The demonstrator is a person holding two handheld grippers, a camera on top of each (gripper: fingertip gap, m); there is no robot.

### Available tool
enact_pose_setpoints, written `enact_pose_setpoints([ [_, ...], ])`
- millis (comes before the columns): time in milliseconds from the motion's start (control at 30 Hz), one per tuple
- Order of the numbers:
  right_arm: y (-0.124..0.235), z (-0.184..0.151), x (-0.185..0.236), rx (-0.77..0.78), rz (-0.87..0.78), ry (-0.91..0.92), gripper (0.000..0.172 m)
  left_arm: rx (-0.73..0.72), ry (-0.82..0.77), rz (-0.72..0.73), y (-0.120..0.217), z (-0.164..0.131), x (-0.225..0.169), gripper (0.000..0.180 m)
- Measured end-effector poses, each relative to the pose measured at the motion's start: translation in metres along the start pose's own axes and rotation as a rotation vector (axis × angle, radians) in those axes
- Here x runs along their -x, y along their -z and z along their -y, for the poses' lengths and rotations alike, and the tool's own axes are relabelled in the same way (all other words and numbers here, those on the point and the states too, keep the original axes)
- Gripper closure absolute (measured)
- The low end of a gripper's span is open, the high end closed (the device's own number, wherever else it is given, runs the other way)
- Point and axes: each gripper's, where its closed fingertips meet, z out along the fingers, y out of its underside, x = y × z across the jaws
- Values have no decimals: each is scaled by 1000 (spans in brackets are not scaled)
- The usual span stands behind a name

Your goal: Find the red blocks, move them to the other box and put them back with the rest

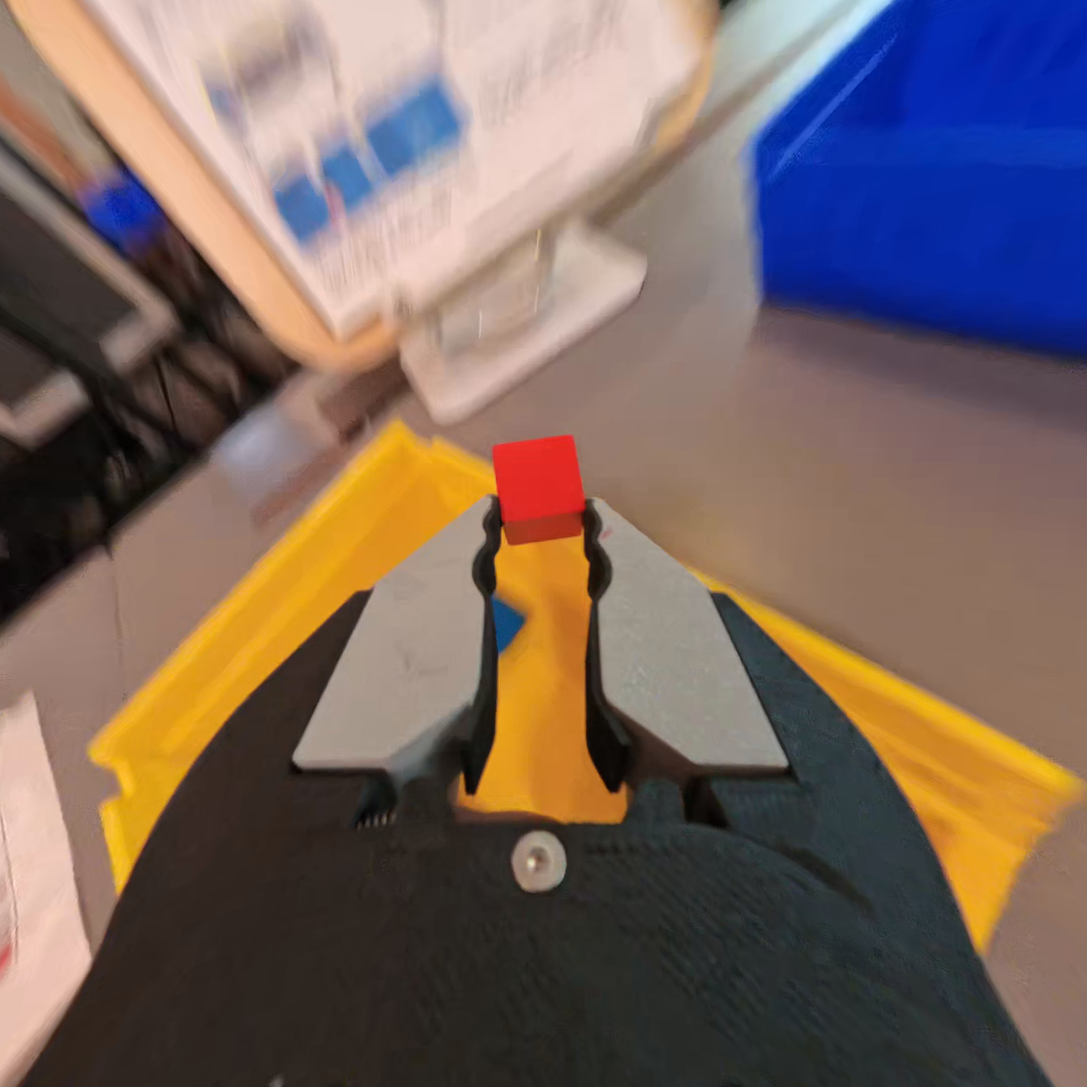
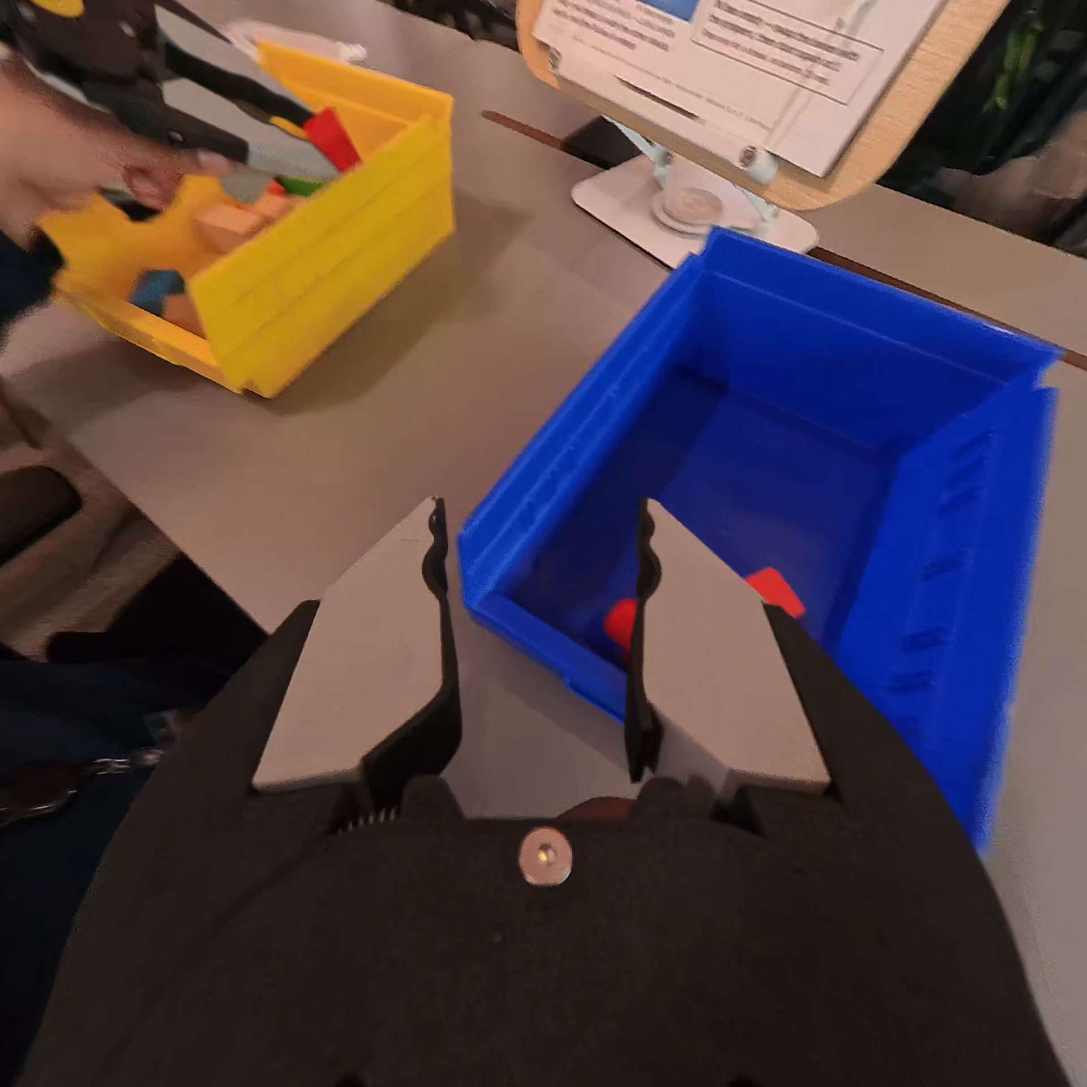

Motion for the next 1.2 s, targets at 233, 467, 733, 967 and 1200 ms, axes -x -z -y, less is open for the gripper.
enact_pose_setpoints([
  [233,-19,39,96,-164,426,-80,105,-467,-467,-134,85,91,-135,155],
  [467,-44,40,140,-149,592,-167,114,-535,-784,-140,89,93,-234,155],
  [733,-29,49,60,-247,229,-113,146,-248,-427,147,72,69,-164,159],
  [967,-39,-21,-81,32,-287,-102,145,75,-85,83,59,-34,-115,125],
  [1200,-55,-45,-81,139,-251,-145,114,156,62,32,38,-76,-107,106],
])
